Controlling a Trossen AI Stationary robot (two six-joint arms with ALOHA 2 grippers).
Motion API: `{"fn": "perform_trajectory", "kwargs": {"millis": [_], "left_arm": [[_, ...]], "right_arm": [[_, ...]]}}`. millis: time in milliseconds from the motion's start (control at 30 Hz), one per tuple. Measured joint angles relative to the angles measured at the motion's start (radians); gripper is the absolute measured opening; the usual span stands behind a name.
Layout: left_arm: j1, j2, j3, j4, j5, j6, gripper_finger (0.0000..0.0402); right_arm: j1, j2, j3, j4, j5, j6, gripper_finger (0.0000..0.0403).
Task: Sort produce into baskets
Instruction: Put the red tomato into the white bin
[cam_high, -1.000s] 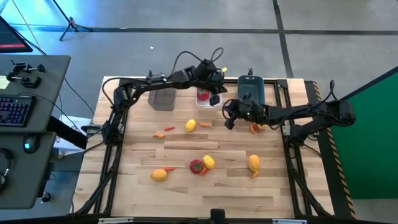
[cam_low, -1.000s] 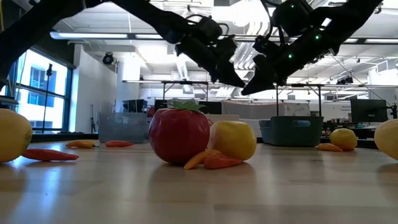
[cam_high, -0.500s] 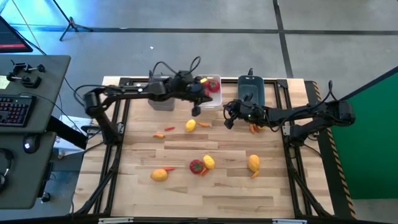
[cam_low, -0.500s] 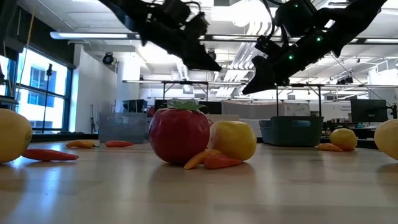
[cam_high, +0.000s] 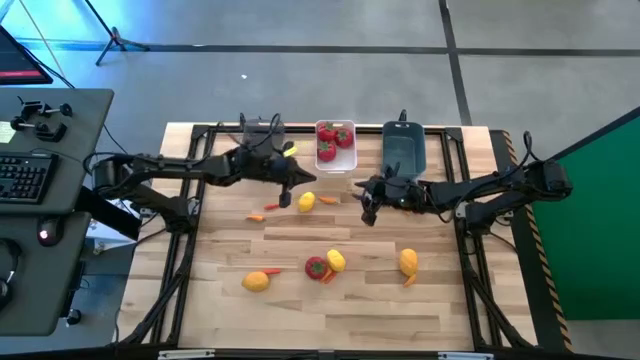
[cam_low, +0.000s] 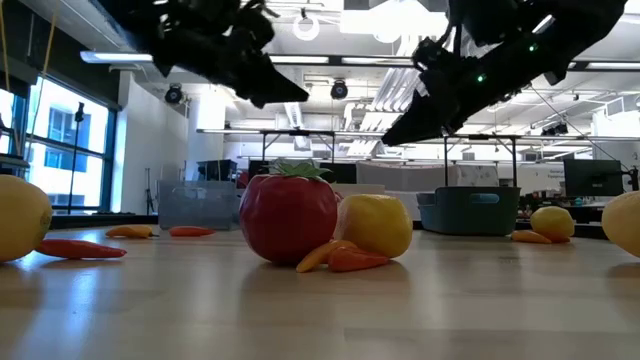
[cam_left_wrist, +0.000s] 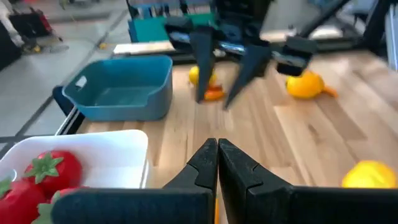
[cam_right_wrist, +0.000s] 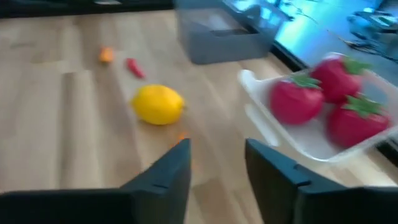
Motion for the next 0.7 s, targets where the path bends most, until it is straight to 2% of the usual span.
{"fn": "perform_trajectory", "kwargs": {"millis": [100, 333, 567, 700], "left_arm": [[-0.012, -0.029, -0.065, 0.091, 0.000, -0.015, 0.0000], [-0.028, -0.040, -0.103, 0.091, 0.002, -0.023, 0.0000], [-0.032, -0.040, -0.103, 0.094, 0.002, 0.003, 0.0000], [-0.032, -0.040, -0.103, 0.082, 0.003, 0.046, 0.0000]], "right_arm": [[0.054, 0.000, 0.000, 0.025, -0.017, -0.001, 0.0196], [0.186, 0.050, 0.040, 0.089, -0.005, 0.052, 0.0277], [0.271, 0.200, 0.228, -0.049, 0.012, 0.137, 0.0299], [0.297, 0.299, 0.369, -0.200, -0.012, 0.215, 0.0301]]}}
